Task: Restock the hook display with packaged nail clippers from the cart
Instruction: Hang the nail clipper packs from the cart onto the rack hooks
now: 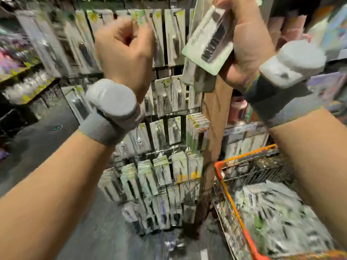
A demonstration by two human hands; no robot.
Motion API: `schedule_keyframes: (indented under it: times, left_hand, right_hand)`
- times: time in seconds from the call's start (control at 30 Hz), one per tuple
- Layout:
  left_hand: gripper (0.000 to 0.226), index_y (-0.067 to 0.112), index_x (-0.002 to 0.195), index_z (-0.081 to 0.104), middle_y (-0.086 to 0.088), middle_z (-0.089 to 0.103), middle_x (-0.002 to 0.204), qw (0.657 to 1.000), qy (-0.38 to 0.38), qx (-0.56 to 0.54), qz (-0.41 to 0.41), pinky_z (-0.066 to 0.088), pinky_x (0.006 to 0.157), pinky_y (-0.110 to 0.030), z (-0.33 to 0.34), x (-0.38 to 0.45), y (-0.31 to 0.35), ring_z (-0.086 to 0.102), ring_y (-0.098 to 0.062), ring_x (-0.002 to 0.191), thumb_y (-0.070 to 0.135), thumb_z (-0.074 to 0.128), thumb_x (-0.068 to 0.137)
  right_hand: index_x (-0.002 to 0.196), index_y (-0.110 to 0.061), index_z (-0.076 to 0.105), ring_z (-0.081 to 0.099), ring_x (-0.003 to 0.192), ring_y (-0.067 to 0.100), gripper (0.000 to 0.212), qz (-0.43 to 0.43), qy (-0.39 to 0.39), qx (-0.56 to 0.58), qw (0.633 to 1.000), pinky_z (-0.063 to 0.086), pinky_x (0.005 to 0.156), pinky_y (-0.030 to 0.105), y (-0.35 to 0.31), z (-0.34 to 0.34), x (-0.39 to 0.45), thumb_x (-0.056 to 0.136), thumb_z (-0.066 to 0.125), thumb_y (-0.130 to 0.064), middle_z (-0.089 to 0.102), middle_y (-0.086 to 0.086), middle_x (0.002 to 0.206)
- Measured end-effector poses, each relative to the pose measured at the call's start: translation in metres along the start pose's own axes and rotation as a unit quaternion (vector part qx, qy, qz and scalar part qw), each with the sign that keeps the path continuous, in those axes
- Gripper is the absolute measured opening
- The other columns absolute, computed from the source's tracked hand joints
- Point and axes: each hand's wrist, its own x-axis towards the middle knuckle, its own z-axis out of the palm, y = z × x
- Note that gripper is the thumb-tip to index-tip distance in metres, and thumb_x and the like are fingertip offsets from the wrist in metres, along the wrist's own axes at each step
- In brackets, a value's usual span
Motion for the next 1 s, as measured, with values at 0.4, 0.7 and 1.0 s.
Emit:
schedule_keyframes:
  times: [0.4,0.7,1.0]
  left_hand:
    - [0.042,0.026,0.053,0.019,0.010,0.023,0.042,0.988,-0.077,0.081,-0.111,0.016,0.049,-0.019,-0.051,-0.165,-0.026,0.019,-0.002,0.046,0.006,0.049,0.075]
    - [0.041,0.022,0.049,0.017,0.002,0.018,0.046,0.959,-0.157,0.143,-0.185,0.019,0.051,-0.030,-0.049,-0.300,-0.080,0.020,-0.016,0.052,0.013,0.049,0.075]
    - [0.042,0.016,0.050,0.019,-0.001,0.023,0.045,0.875,-0.323,0.237,-0.272,0.031,0.057,-0.037,-0.064,-0.493,-0.182,0.031,-0.023,0.055,0.028,0.049,0.078]
  right_hand:
    - [0.071,-0.016,0.053,0.048,0.069,0.021,0.029,0.112,0.062,-0.081,0.989,0.045,0.070,0.037,0.083,-0.060,-0.129,0.051,0.069,-0.031,0.047,0.004,0.070]
    - [0.052,-0.020,0.052,0.045,0.046,0.014,0.024,0.200,0.176,-0.143,0.953,0.041,0.050,0.026,0.181,-0.120,-0.215,0.072,0.066,-0.024,0.043,-0.002,0.049]
    - [0.076,-0.011,0.066,0.045,0.047,0.017,0.021,0.300,0.282,-0.291,0.863,0.038,0.045,0.021,0.332,-0.210,-0.336,0.074,0.069,-0.031,0.046,0.002,0.059]
